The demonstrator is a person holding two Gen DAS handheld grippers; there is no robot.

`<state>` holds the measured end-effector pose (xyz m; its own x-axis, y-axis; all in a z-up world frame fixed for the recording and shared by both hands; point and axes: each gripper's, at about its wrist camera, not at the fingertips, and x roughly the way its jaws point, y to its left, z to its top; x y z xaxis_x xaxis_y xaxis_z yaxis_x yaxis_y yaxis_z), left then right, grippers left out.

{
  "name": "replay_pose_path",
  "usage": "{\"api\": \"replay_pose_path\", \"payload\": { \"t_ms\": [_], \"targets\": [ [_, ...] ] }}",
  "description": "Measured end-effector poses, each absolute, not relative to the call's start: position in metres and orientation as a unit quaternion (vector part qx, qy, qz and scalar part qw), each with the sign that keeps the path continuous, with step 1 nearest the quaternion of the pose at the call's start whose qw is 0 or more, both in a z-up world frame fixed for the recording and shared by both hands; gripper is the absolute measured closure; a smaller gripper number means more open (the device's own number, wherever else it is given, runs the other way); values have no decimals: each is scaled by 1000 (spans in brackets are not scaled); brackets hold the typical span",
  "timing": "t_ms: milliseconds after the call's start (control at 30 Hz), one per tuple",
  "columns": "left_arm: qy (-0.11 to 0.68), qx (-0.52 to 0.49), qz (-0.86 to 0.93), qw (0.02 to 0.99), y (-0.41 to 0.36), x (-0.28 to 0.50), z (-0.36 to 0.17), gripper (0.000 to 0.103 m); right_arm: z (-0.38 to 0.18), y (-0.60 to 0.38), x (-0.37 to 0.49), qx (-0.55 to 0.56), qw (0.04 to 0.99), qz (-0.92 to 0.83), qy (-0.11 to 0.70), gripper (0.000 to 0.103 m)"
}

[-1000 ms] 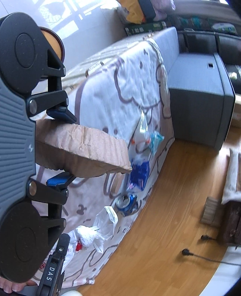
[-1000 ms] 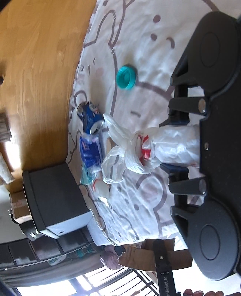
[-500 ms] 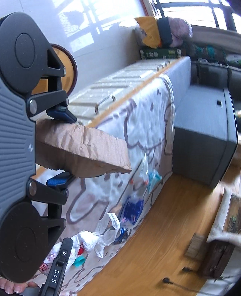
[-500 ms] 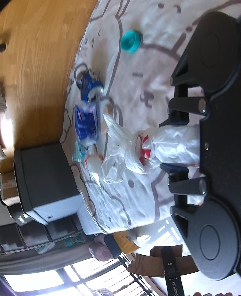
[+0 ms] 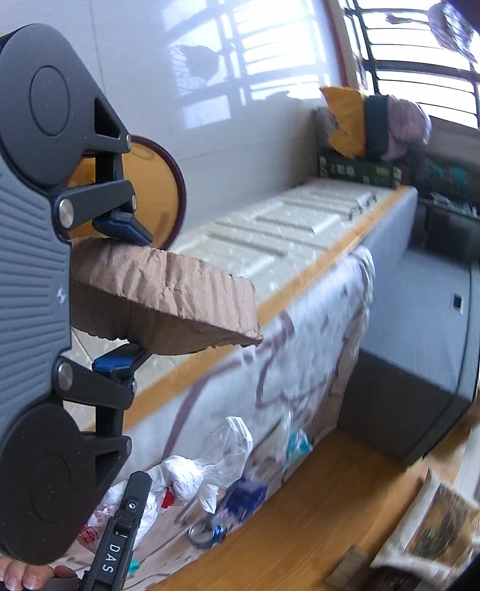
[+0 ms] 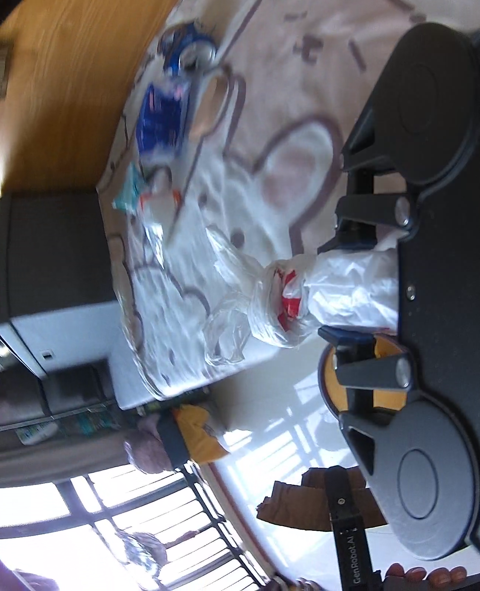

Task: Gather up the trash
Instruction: 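Carry the cardboard and white bag down over the wastebasket with both tools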

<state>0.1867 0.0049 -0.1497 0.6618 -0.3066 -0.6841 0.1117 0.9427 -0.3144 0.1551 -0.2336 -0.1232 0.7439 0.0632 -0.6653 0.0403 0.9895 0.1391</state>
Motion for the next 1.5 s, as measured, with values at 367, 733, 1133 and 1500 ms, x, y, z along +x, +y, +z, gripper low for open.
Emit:
{"api": "replay_pose_path", "payload": {
  "t_ms": [367,733,1133,1500],
  "targets": [
    [433,-163,-72,883,60,209,-195,44,-157,-168,203,32,911,55,408,63],
    [477,-204,-28,854,100,233,-249,44,-216,-122,245,-4,875,92,475,63],
    [512,-302,-18,804,109,283,-315,44,-277,-104,283,-28,844,92,527,63],
    [524,-362,-22,771,94,323,-361,29,-309,-92,310,-50,839,113,530,63]
  ]
}}
